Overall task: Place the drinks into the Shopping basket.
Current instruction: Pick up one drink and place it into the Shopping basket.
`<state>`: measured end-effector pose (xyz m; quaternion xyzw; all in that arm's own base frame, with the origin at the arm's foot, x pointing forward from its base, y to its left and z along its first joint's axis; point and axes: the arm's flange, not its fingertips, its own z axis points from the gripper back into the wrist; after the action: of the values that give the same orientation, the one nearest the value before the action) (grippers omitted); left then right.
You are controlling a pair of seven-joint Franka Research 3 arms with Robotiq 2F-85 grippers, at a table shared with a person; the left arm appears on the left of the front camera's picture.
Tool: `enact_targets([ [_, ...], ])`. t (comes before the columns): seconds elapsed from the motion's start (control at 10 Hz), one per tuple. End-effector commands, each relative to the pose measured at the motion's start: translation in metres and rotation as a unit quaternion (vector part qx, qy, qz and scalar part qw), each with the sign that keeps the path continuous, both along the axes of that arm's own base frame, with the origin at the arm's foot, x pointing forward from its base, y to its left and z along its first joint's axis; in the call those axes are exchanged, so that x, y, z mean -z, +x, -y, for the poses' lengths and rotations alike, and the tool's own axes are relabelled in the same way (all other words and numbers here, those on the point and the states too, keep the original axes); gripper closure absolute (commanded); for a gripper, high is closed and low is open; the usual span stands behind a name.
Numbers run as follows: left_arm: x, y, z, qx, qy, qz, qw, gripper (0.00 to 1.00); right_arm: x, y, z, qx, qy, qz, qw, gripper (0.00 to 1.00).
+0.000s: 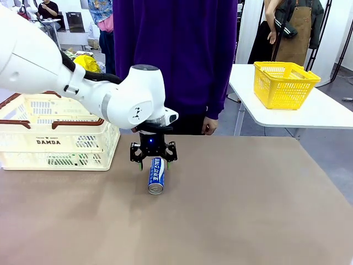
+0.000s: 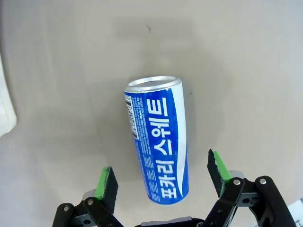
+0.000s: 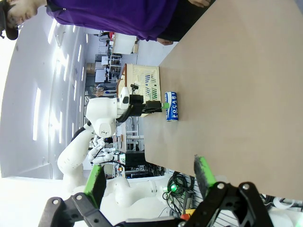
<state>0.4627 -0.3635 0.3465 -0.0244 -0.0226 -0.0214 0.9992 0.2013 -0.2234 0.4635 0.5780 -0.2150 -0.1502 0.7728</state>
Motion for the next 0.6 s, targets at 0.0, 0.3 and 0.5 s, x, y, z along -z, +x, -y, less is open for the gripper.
enact_targets([
  [0.0, 0.01, 0.01, 0.007, -0.002, 0.019, 0.024, 1.0, 0.0, 0.0, 0.002, 0.0, -0.001, 0.005, 0.019, 1.0, 0.0],
  [0.3, 0.028, 0.013, 0.011, 0.012, 0.03, 0.014, 0.999, 0.0, 0.0, 0.002, 0.0, -0.001, 0.005, 0.019, 1.0, 0.0],
  [0.5, 0.029, 0.014, 0.013, 0.012, 0.031, 0.016, 0.999, 0.0, 0.0, 0.002, 0.0, -0.001, 0.005, 0.019, 1.0, 0.0],
])
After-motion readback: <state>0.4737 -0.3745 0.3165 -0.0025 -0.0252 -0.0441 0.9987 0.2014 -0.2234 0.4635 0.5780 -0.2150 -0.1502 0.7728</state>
